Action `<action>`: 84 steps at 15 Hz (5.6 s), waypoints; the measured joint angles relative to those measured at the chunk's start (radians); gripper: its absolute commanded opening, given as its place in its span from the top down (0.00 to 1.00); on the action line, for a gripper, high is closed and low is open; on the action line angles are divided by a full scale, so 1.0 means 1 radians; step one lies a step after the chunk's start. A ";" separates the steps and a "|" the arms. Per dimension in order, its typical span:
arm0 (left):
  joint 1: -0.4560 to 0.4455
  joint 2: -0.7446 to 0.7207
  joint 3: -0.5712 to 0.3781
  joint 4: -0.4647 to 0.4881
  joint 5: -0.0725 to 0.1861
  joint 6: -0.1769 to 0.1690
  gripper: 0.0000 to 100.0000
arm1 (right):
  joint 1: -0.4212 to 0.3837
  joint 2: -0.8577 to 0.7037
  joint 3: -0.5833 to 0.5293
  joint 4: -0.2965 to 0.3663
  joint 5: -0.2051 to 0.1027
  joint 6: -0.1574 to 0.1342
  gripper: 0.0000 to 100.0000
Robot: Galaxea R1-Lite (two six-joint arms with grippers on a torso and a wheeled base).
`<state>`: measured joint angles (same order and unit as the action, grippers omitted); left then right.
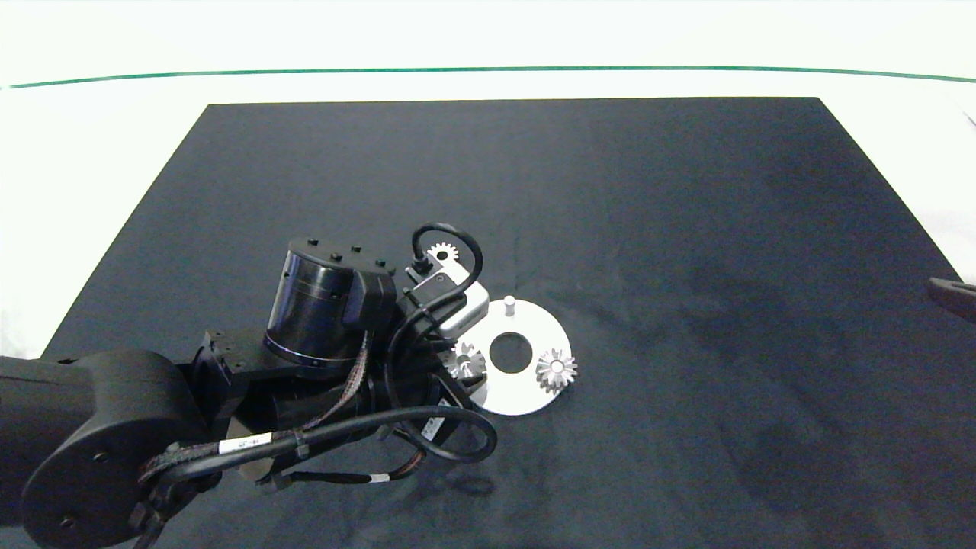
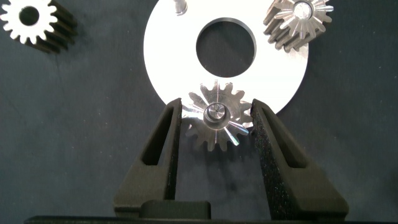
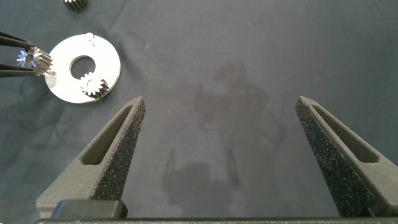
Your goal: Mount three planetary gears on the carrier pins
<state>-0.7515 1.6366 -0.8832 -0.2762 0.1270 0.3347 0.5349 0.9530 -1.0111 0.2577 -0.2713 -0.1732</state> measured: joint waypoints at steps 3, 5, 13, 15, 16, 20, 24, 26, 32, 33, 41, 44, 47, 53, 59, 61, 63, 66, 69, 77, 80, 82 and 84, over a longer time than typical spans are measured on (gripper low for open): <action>0.001 -0.003 -0.004 0.000 0.004 0.005 0.78 | 0.000 0.000 0.000 0.000 0.001 0.000 0.00; 0.001 -0.004 -0.005 0.001 0.009 0.011 0.78 | 0.001 -0.001 0.000 0.000 0.001 -0.002 0.00; 0.003 -0.003 -0.005 -0.003 0.010 0.010 0.78 | 0.014 -0.007 0.000 0.001 0.000 -0.004 0.00; 0.002 -0.002 -0.005 -0.003 0.010 0.010 0.78 | 0.020 -0.008 0.002 0.001 0.000 -0.004 0.00; 0.002 -0.001 -0.004 -0.003 0.010 0.010 0.78 | 0.021 -0.008 0.008 0.000 -0.001 -0.004 0.00; -0.004 -0.001 0.001 -0.002 0.010 0.008 0.78 | 0.021 -0.008 0.014 -0.004 -0.001 -0.014 0.00; -0.007 -0.002 0.003 0.000 0.010 0.008 0.78 | 0.022 -0.009 0.014 -0.005 -0.002 -0.014 0.00; -0.008 -0.001 0.000 0.000 0.010 0.010 0.78 | 0.021 -0.010 0.014 -0.004 -0.002 -0.014 0.00; 0.000 0.006 -0.008 -0.004 0.009 0.014 0.78 | 0.022 -0.010 0.014 -0.004 -0.002 -0.014 0.00; 0.001 0.007 -0.008 -0.004 0.009 0.014 0.78 | 0.023 -0.010 0.014 -0.004 -0.001 -0.014 0.00; 0.005 0.014 -0.016 -0.004 0.010 0.019 0.78 | 0.023 -0.011 0.014 -0.005 -0.001 -0.014 0.00; 0.010 0.011 -0.018 -0.003 0.010 0.025 0.78 | 0.024 -0.011 0.014 -0.005 -0.001 -0.014 0.00; 0.004 0.011 -0.011 -0.002 0.021 0.024 0.78 | 0.027 -0.014 0.014 -0.005 -0.002 -0.014 0.00; 0.001 0.018 -0.013 -0.001 0.021 0.024 0.78 | 0.028 -0.015 0.014 -0.004 -0.002 -0.014 0.00; 0.001 0.021 -0.008 0.000 0.021 0.025 0.00 | 0.027 -0.016 0.014 -0.003 -0.002 -0.014 0.00; 0.000 0.021 -0.008 0.001 0.021 0.026 0.00 | 0.027 -0.016 0.014 -0.004 -0.001 -0.014 0.00; -0.002 0.020 -0.010 0.001 0.022 0.025 0.00 | 0.027 -0.016 0.014 -0.004 -0.002 -0.014 0.00; -0.010 0.013 -0.027 0.006 0.022 0.020 0.00 | 0.027 -0.016 0.014 -0.004 -0.001 -0.014 0.00; 0.001 -0.003 -0.175 0.124 0.022 -0.016 0.00 | 0.027 -0.016 0.014 -0.005 -0.001 -0.014 0.00; 0.091 0.090 -0.485 0.255 0.026 -0.147 0.00 | 0.027 -0.024 0.013 -0.005 -0.003 -0.017 0.00; 0.136 0.171 -0.528 0.255 0.029 -0.091 0.00 | 0.027 -0.025 0.012 -0.005 -0.003 -0.017 0.00; 0.169 0.219 -0.593 0.279 0.028 -0.056 0.00 | 0.029 -0.025 0.013 -0.004 -0.003 -0.017 0.00; 0.195 0.249 -0.655 0.388 0.029 -0.029 0.00 | 0.029 -0.025 0.013 -0.005 -0.003 -0.017 0.00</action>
<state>-0.5562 1.8857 -1.5379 0.1115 0.1557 0.3060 0.5638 0.9279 -0.9977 0.2530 -0.2745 -0.1904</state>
